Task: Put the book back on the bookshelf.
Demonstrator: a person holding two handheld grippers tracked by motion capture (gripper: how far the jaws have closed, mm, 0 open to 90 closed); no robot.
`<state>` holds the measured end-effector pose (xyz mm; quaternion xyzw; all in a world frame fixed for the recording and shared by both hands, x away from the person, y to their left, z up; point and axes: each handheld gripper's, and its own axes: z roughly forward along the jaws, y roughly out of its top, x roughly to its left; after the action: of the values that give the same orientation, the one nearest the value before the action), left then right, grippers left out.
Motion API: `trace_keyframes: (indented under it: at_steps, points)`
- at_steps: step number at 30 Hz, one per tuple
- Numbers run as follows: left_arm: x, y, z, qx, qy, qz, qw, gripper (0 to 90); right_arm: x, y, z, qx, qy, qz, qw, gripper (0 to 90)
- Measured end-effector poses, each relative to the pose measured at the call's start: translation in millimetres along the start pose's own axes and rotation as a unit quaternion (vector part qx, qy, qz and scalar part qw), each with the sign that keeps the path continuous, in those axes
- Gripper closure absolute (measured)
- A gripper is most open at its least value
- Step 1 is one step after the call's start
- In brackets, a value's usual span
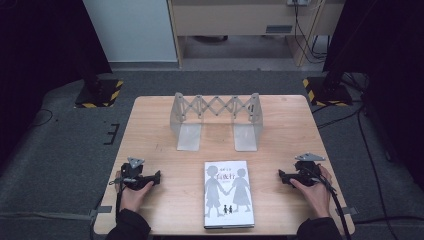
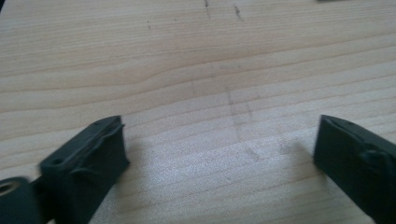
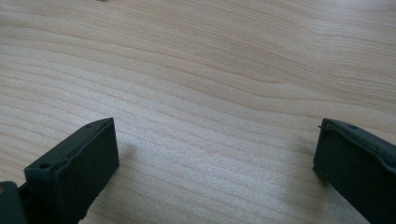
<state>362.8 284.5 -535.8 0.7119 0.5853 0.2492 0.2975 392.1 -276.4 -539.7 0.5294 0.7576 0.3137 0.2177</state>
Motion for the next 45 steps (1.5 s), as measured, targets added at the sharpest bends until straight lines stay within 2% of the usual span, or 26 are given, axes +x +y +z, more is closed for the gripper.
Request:
trace_keyframes:
  at_steps: [3,4,5,11,21,24,30,31,33,36,40,41,42,45]
  points:
    - [-0.3,-1.6,-2.4,-0.01,-0.005,-0.002,0.9999,14.5,-0.3,-0.7,-1.7,-0.005,0.003,-0.005,1.0,8.5]
    - [-0.1,-1.9,-3.0,-0.014,-0.01,-0.007,0.9998,15.5,0.0,-1.2,-3.2,-0.015,0.003,-0.001,0.9999,16.2]
    - [0.7,-2.1,-4.6,-0.02,-0.017,-0.013,0.9996,16.2,-0.9,-1.3,-4.4,-0.019,0.007,-0.005,0.9998,20.3]
    - [-1.4,-1.5,-13.1,-0.046,-0.035,-0.023,0.9981,19.4,1.9,0.3,-12.6,-0.029,0.016,0.001,0.9994,20.9]
    - [-11.0,-0.2,-20.9,-0.057,-0.066,-0.01,0.9961,21.3,10.4,3.9,-23.6,-0.046,0.029,-0.007,0.9985,21.9]
    - [-15.9,0.6,-23.6,-0.063,-0.085,-0.002,0.9944,21.5,13.0,5.4,-27.5,-0.057,0.038,0.0,0.9977,23.5]
    - [-24.1,2.7,-28.0,-0.075,-0.098,0.011,0.9922,22.3,21.1,8.7,-32.2,-0.067,0.053,-0.001,0.9963,25.5]
    - [-24.1,2.7,-28.0,-0.075,-0.098,0.011,0.9922,22.5,22.3,9.2,-32.5,-0.07,0.054,-0.003,0.9961,25.9]
    - [-26.9,3.5,-29.7,-0.08,-0.114,0.009,0.9901,23.2,25.9,10.5,-33.7,-0.074,0.059,-0.005,0.9955,26.7]
    - [-29.1,4.0,-30.9,-0.083,-0.119,0.011,0.9894,24.0,31.0,12.1,-34.8,-0.077,0.067,-0.01,0.9947,27.1]
    - [-36.2,6.4,-35.1,-0.092,-0.135,0.01,0.9865,25.0,37.8,14.7,-37.2,-0.081,0.077,-0.019,0.9936,28.5]
    - [-36.2,6.4,-35.1,-0.092,-0.135,0.01,0.9865,25.0,39.8,15.2,-37.6,-0.081,0.08,-0.018,0.9934,29.1]
    - [-40.0,7.3,-36.3,-0.096,-0.141,0.011,0.9853,25.0,41.2,15.5,-37.6,-0.083,0.082,-0.019,0.9931,29.2]
    - [-46.1,8.0,-38.1,-0.1,-0.145,0.017,0.9842,25.0,44.6,16.2,-38.0,-0.081,0.088,-0.021,0.9926,30.0]
